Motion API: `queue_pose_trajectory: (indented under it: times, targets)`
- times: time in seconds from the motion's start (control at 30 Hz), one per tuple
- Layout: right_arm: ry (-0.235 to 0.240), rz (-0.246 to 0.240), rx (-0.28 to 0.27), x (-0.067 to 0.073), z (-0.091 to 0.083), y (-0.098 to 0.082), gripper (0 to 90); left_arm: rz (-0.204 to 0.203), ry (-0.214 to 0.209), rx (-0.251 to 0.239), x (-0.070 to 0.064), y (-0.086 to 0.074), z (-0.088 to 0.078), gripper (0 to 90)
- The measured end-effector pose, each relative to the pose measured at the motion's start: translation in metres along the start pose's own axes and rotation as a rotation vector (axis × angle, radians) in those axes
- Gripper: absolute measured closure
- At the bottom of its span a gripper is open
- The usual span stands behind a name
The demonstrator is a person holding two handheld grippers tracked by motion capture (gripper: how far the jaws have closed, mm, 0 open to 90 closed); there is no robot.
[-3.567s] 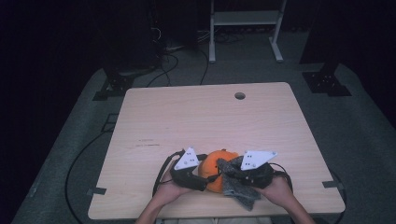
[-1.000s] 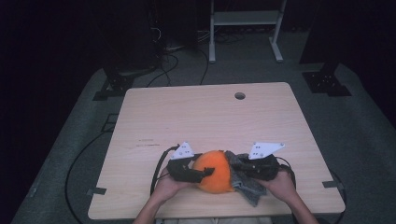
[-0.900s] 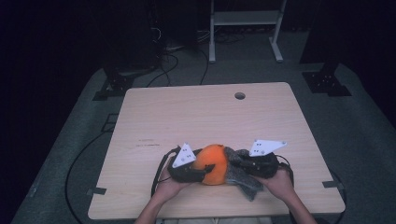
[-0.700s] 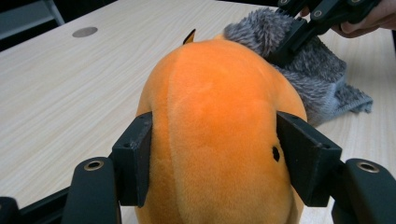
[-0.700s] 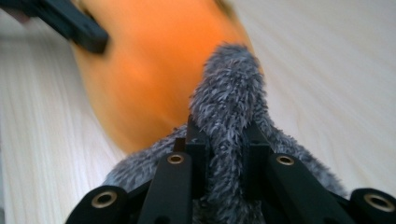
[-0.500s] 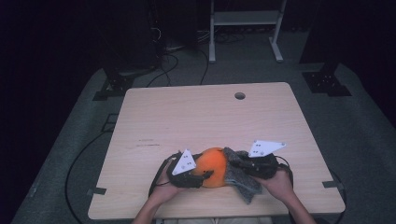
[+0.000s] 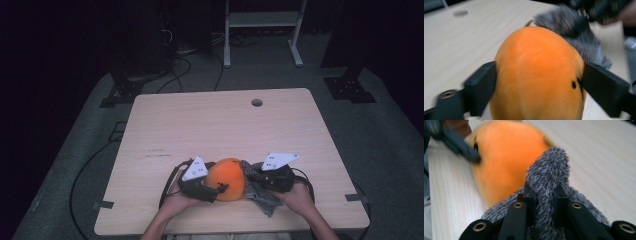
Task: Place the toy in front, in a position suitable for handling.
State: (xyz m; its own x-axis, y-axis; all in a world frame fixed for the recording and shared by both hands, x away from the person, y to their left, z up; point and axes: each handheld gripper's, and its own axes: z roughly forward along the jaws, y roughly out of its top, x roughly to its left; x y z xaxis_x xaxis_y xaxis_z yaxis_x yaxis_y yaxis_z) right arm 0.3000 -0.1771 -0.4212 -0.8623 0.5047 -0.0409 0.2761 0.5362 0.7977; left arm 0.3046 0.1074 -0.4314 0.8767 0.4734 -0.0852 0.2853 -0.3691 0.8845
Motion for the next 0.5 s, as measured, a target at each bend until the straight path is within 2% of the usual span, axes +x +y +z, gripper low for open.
queue_pose_trajectory:
  times: [0.03,0.07,0.1,0.13,0.17,0.2,0.27,0.3,0.33,0.4,0.43,0.5]
  targets:
    - [-0.003,-0.002,0.015,0.000,0.000,-0.002,77.0,-0.043,-0.012,-0.003,0.004,-0.001,0.000,11.0]
    - [-0.003,-0.003,0.026,0.000,-0.001,-0.004,77.0,-0.068,-0.010,-0.003,0.006,-0.002,0.000,13.9]
    - [-0.005,0.000,0.033,0.000,-0.001,-0.004,77.1,-0.068,-0.009,-0.001,0.006,-0.002,0.000,17.5]
    - [-0.004,-0.009,0.008,0.004,-0.005,0.001,77.1,0.012,0.028,0.007,-0.001,-0.002,0.001,26.1]
    - [-0.004,-0.009,0.008,0.004,-0.005,0.001,77.1,0.012,0.028,0.007,-0.001,-0.002,0.001,28.2]
    - [0.002,-0.020,-0.016,0.006,-0.007,0.005,77.0,0.068,0.035,0.009,-0.007,-0.001,0.002,28.2]
    - [0.015,-0.051,-0.077,0.016,-0.011,0.017,76.9,0.153,0.045,0.019,-0.017,0.001,0.003,31.7]
    - [0.012,-0.067,-0.086,0.019,-0.011,0.021,76.9,0.182,0.049,0.028,-0.021,0.002,0.004,32.2]
    - [0.011,-0.077,-0.081,0.020,-0.010,0.022,76.8,0.189,0.046,0.031,-0.022,0.002,0.004,32.3]
    - [0.008,-0.076,-0.066,0.018,-0.007,0.018,77.1,0.188,0.030,0.031,-0.020,0.002,0.003,31.2]
    - [0.006,-0.076,-0.047,0.016,-0.005,0.014,77.2,0.166,0.023,0.026,-0.018,0.002,0.002,27.5]
    - [0.004,-0.065,-0.036,0.014,-0.003,0.008,77.4,0.076,0.001,0.008,-0.009,0.003,0.000,18.1]
